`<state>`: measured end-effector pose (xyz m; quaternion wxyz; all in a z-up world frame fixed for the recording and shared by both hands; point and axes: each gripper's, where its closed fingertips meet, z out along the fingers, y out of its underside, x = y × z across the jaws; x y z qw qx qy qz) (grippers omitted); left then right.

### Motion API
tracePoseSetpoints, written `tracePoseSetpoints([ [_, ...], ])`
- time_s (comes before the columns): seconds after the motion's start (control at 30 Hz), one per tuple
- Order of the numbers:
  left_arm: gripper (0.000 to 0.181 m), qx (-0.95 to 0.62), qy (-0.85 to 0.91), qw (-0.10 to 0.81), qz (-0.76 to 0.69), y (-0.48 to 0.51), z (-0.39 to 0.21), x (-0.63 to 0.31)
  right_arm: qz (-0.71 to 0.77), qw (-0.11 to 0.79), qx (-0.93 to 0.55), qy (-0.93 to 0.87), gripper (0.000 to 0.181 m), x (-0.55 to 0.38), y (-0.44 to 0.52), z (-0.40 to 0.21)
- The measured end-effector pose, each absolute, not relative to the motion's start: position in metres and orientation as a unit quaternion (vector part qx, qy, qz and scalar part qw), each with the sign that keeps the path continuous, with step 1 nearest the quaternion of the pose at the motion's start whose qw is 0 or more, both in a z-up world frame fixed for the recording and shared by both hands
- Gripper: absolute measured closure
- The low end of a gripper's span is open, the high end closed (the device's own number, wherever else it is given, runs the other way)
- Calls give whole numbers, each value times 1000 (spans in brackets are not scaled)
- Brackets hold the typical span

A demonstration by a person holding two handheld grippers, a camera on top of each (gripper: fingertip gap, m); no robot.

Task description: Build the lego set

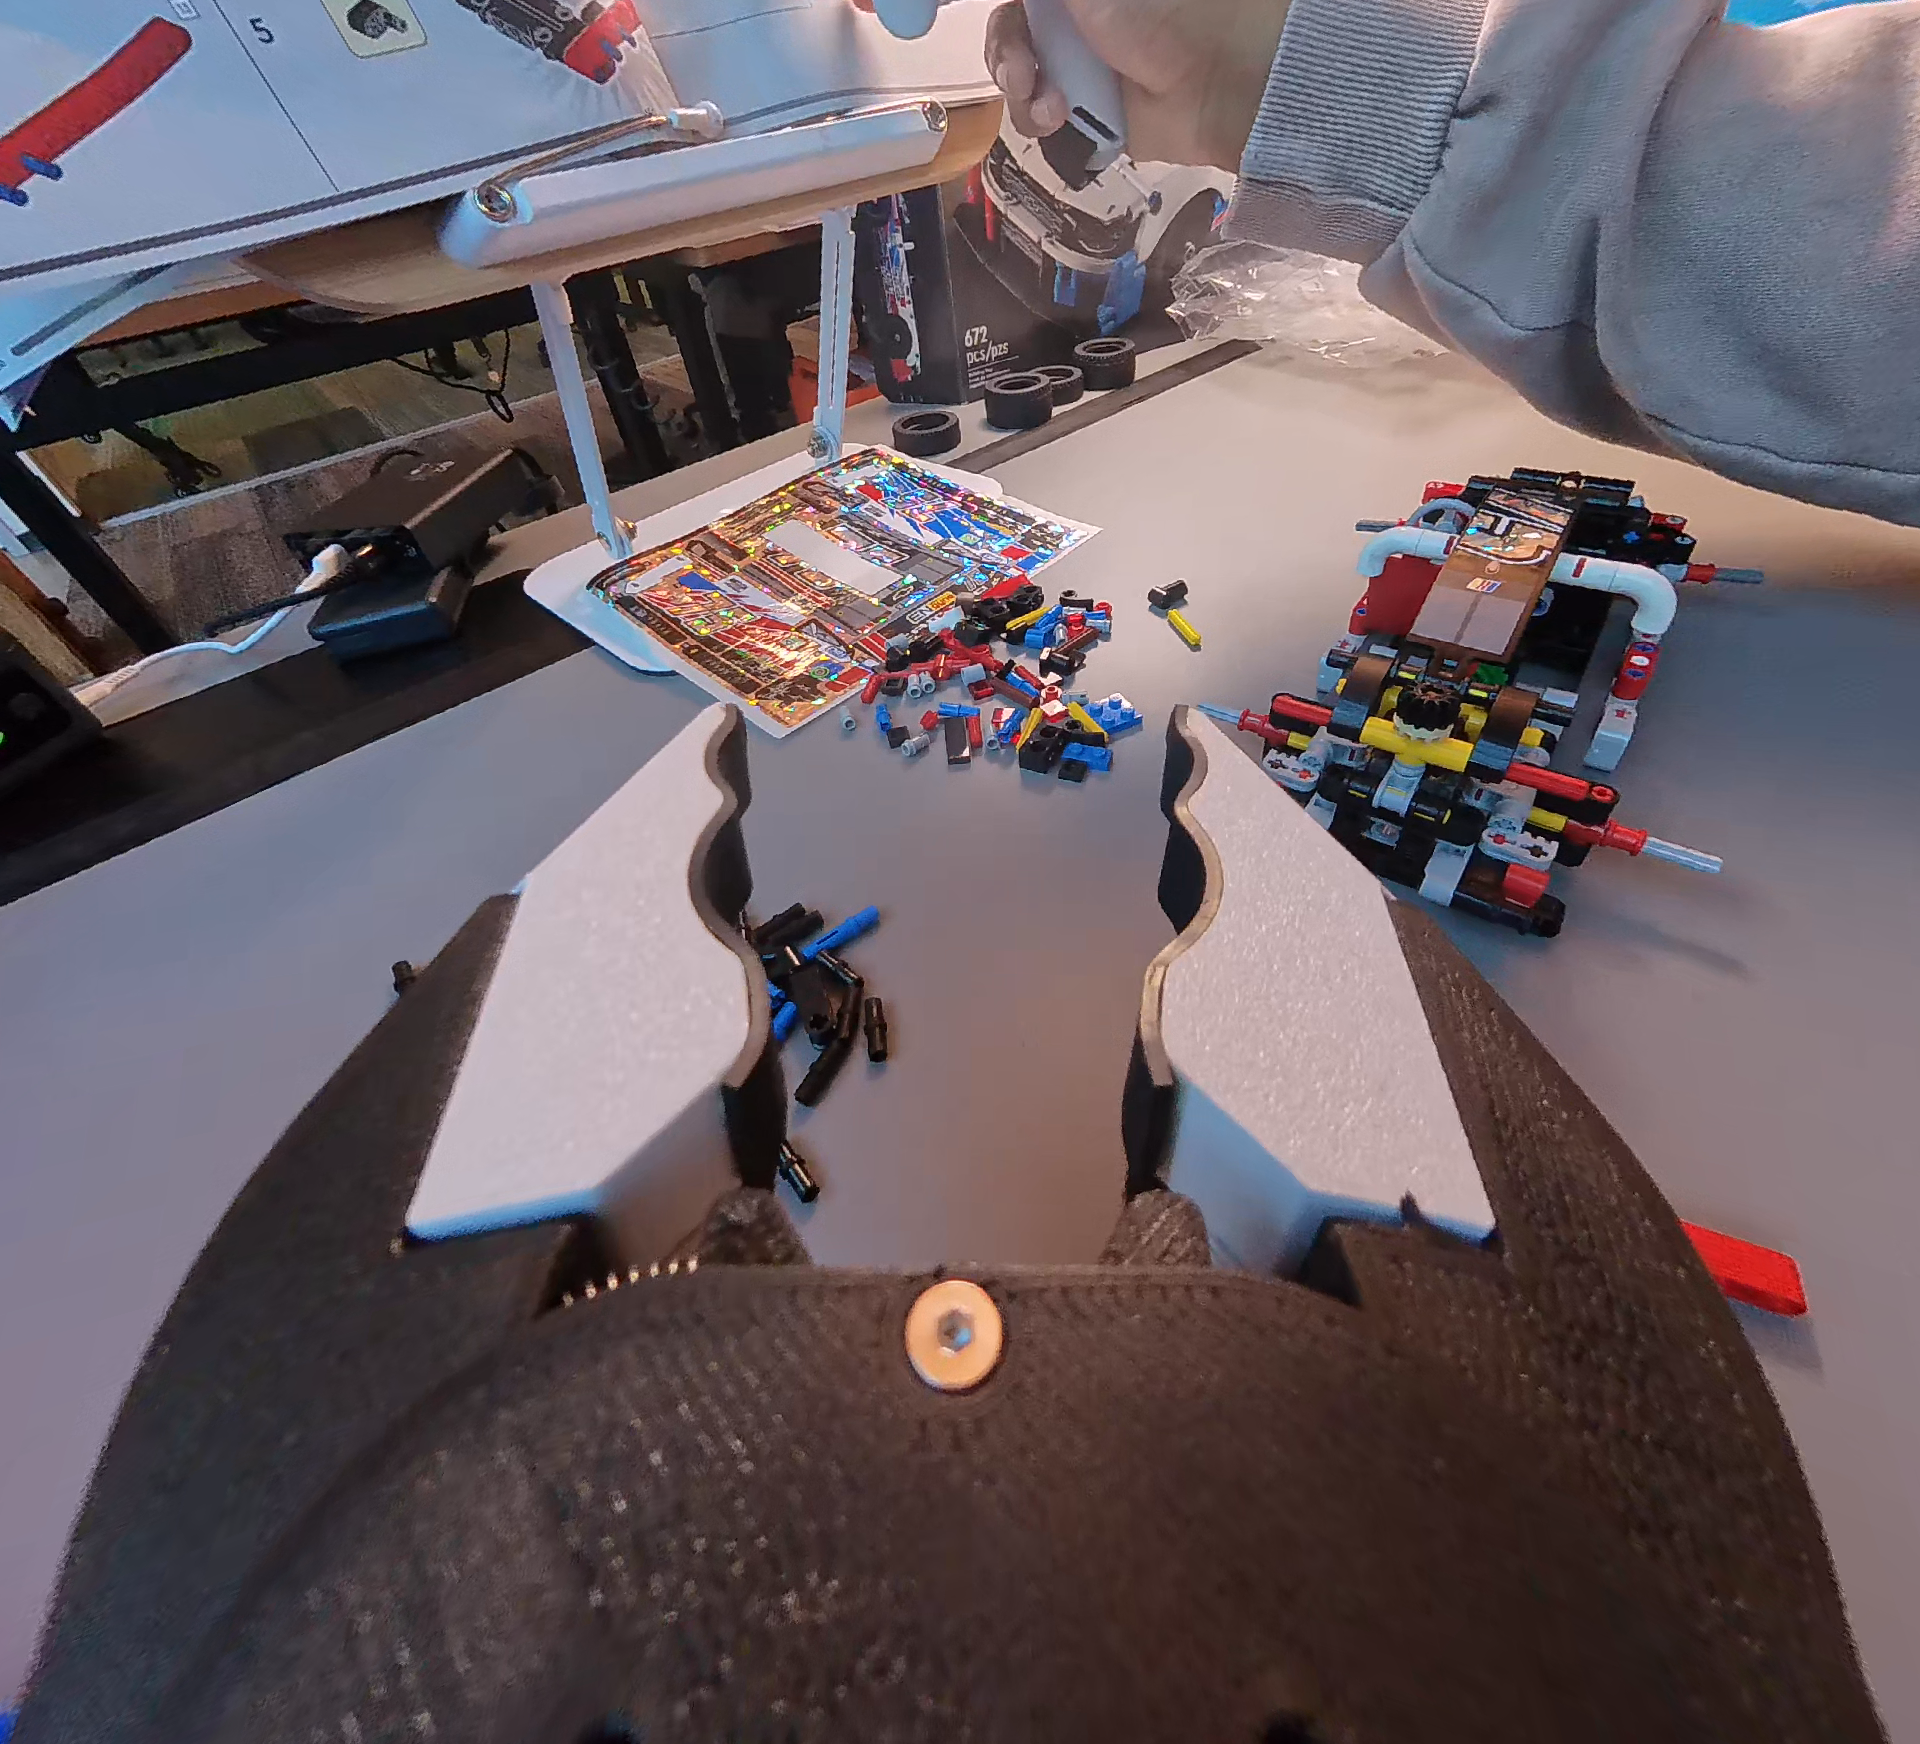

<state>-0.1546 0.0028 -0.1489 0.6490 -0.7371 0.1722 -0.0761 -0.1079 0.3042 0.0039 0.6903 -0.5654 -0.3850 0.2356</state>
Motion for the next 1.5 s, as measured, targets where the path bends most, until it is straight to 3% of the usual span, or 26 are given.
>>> tracePoseSetpoints([
  [0.5,102,-738,216,633,-95,-6,-152,-134,252,666,-560,-422,172,-87,266,4],
  [0.6,104,-738,226,627,-101,-8,-153,-129,311,587,-532,-525,172,-94,209,-22],
  [0.73,107,-745,249,606,-127,-13,-160,-118,395,363,-465,-704,158,-71,87,-88],
  [0.8,106,-756,264,581,-146,-17,-167,-111,367,276,-439,-772,152,-42,46,-123],
  [0.93,99,-779,290,521,-194,-28,-185,-98,297,196,-431,-829,138,-7,13,-164],
  [1.07,86,-805,325,446,-217,-44,-208,-90,246,188,-442,-842,139,2,15,-181],
  [1.17,77,-820,347,391,-232,-59,-224,-86,229,196,-440,-846,156,-1,16,-187],
  [1.5,79,-824,404,338,-210,-78,-241,-71,266,207,-419,-844,159,-2,10,-174],
])
